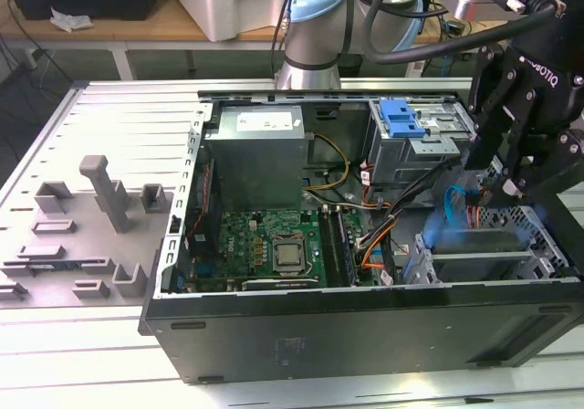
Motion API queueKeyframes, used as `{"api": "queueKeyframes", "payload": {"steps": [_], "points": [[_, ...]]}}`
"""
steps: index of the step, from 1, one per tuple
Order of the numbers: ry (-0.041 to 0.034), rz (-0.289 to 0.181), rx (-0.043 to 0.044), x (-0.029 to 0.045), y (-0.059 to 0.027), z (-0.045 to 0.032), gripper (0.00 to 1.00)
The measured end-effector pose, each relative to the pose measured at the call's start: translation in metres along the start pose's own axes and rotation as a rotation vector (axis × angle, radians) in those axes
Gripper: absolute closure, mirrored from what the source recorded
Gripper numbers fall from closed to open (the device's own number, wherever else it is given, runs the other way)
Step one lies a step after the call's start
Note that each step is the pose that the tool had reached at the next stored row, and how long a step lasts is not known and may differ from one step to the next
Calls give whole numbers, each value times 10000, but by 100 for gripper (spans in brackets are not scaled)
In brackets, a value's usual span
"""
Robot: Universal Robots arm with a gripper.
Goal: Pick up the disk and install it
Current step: 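Insert the disk into the insertion slot, then insert the first disk wire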
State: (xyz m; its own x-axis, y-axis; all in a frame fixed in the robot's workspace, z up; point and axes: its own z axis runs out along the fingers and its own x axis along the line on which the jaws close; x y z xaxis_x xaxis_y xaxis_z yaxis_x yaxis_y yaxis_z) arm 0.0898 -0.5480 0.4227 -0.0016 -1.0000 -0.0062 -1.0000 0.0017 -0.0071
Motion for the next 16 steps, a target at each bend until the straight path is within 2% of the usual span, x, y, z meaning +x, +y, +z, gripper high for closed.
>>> {"api": "queueKeyframes", "payload": {"steps": [1, 16], "points": [[-1, 0, 1, 0, 0, 0, 44], [-18, 0, 0, 0, 0, 1, 44]]}}
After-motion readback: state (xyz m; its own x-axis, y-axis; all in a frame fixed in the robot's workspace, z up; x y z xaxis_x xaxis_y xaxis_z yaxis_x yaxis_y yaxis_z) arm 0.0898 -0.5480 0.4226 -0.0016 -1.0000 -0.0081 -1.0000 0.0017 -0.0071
